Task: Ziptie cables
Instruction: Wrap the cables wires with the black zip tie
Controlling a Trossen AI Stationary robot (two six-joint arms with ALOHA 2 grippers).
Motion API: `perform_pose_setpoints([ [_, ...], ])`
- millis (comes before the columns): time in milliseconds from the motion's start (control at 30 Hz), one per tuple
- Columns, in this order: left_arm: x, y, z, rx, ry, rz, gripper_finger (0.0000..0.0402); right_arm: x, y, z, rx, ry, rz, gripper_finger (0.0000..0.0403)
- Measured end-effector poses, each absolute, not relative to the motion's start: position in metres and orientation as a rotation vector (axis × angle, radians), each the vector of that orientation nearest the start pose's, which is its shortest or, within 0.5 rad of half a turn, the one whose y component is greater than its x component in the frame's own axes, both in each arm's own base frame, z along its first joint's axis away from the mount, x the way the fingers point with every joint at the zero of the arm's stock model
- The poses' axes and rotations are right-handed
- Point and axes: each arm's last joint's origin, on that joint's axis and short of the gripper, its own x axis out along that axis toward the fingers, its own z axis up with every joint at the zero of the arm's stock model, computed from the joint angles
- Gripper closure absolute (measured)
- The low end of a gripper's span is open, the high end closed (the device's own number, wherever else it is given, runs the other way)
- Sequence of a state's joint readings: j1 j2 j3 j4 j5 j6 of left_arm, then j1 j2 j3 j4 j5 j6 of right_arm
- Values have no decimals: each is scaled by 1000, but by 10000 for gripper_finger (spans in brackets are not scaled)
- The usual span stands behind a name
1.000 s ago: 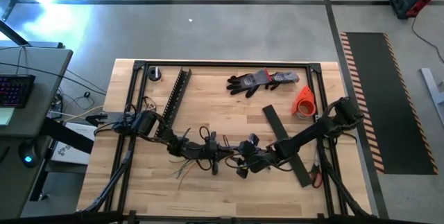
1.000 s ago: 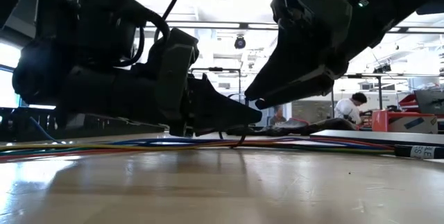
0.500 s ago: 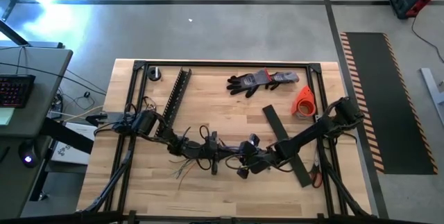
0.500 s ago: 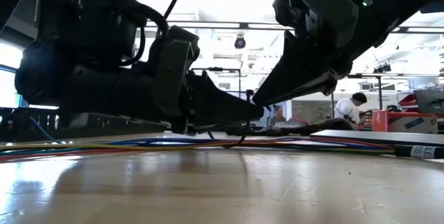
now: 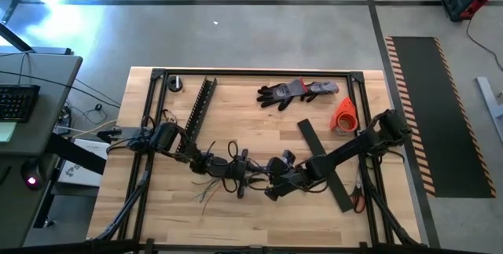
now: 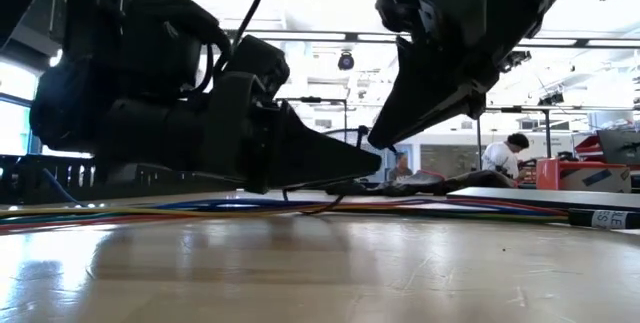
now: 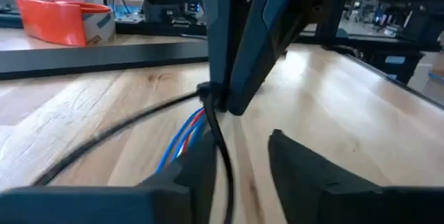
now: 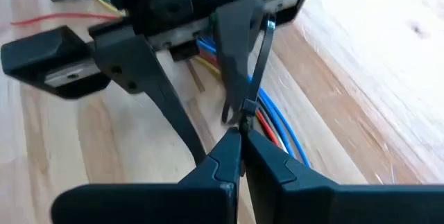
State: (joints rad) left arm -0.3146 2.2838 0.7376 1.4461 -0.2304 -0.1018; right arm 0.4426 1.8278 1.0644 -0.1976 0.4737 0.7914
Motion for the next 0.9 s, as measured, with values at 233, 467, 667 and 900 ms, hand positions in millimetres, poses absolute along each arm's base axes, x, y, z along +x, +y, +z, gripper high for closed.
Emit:
perform_pose_setpoints([
  [233, 322, -91, 61, 35, 124, -18, 234, 332, 139, 156, 350, 794, -357, 403],
  [467, 318, -93, 65, 125, 143, -27, 232, 332, 139, 156, 374, 792, -357, 403],
  [667, 315, -99, 57, 19, 237, -68, 250, 332, 139, 157, 377, 783, -361, 403],
  [900, 310, -116, 68, 15, 210, -141, 309, 332, 139, 157, 375, 782, -364, 403],
])
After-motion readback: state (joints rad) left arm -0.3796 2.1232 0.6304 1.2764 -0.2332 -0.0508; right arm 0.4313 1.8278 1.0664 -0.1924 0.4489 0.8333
